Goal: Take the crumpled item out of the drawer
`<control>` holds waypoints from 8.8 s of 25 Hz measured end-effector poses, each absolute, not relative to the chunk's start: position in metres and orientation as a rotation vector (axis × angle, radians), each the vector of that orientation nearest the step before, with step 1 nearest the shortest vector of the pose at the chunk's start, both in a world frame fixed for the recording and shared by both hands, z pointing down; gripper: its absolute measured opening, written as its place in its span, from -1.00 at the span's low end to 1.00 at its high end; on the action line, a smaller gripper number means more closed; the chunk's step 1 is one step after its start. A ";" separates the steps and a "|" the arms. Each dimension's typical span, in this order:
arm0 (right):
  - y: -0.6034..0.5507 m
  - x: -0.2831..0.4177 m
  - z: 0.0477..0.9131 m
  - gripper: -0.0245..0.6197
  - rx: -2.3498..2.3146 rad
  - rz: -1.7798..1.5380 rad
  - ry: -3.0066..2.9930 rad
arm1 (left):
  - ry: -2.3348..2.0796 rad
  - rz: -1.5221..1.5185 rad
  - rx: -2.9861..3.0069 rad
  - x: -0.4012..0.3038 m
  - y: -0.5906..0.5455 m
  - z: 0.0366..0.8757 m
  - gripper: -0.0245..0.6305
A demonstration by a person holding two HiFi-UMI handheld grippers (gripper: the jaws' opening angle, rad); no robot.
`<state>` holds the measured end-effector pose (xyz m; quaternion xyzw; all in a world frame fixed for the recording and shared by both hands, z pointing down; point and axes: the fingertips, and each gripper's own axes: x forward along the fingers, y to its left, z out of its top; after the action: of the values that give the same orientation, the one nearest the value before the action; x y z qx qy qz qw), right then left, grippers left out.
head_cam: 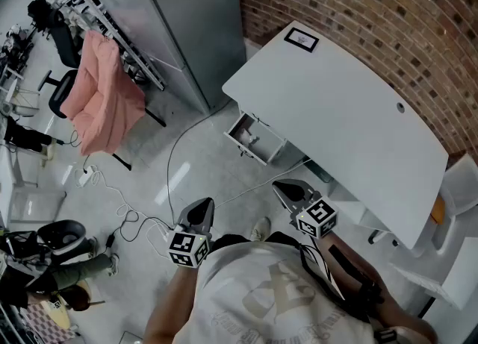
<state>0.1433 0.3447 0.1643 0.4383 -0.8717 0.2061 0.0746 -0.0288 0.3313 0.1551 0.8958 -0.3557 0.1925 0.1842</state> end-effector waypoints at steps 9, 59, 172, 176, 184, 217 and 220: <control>0.354 0.140 0.168 -0.90 1.345 0.606 -2.588 | -0.957 0.532 2.547 -0.025 0.340 0.158 -0.92; 0.209 0.086 0.181 -0.90 1.608 0.640 -2.270 | -0.563 0.477 2.609 -0.075 0.168 0.181 -0.92; -0.001 0.137 0.728 -0.90 0.926 0.787 -1.692 | -0.688 0.526 2.057 -0.028 0.076 0.548 -0.92; -0.007 0.138 0.743 -0.76 0.911 0.799 -1.671 | -0.701 0.522 2.059 -0.032 0.071 0.549 -0.92; 0.001 0.140 0.769 -0.51 0.879 0.891 -1.604 | -0.724 0.543 2.035 -0.040 0.078 0.559 -0.92; -0.007 0.145 0.693 -0.90 1.109 0.706 -1.584 | -0.636 0.610 2.106 -0.058 0.105 0.519 -0.92; -0.007 0.148 0.673 -0.90 1.179 0.694 -1.595 | -0.622 0.620 2.136 -0.062 0.104 0.509 -0.92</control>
<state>0.1476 -0.0069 0.6732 0.4867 -0.6587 0.2866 0.4971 -0.0619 0.1040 0.5093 0.8460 -0.2463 0.2454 0.4042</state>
